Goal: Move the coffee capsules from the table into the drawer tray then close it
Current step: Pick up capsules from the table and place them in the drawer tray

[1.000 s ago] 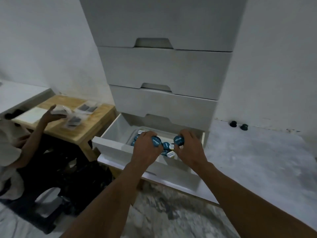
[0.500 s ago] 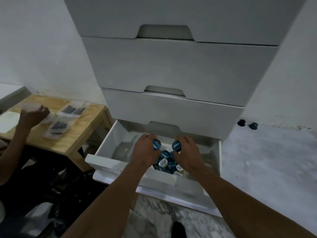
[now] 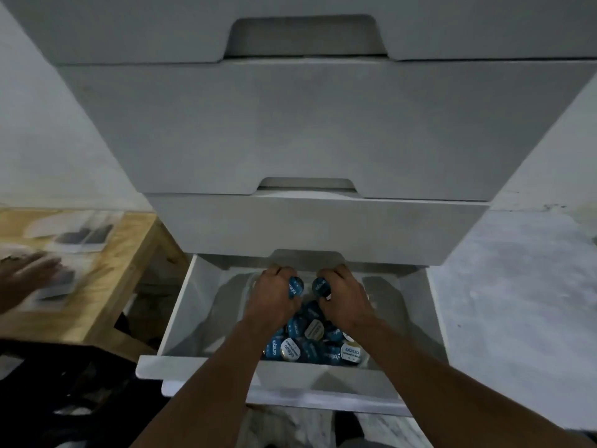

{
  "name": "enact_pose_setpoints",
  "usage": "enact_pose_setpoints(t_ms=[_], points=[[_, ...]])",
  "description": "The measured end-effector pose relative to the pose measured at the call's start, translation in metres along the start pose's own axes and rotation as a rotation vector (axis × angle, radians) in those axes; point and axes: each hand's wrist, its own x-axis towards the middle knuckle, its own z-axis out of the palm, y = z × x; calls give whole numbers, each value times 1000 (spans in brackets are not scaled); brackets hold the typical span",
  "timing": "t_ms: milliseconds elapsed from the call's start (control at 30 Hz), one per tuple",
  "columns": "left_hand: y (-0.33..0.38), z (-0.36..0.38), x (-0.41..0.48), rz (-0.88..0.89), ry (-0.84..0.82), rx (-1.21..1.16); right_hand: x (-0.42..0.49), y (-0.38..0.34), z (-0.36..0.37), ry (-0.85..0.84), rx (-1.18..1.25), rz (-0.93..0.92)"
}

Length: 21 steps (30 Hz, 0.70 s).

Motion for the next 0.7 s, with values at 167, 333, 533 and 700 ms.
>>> enact_pose_setpoints(t_ms=[167,333,533,700], points=[[-9,1,11,119,-52,13,0,-6,4,9,-25,79],[-12,6,20,133,-88,26,3,-9,6,22,-64,131],[-15,13,24,141,-119,4,6,-6,9,6,-100,145],[-17,19,24,146,-128,57,8,-2,16,11,-94,155]])
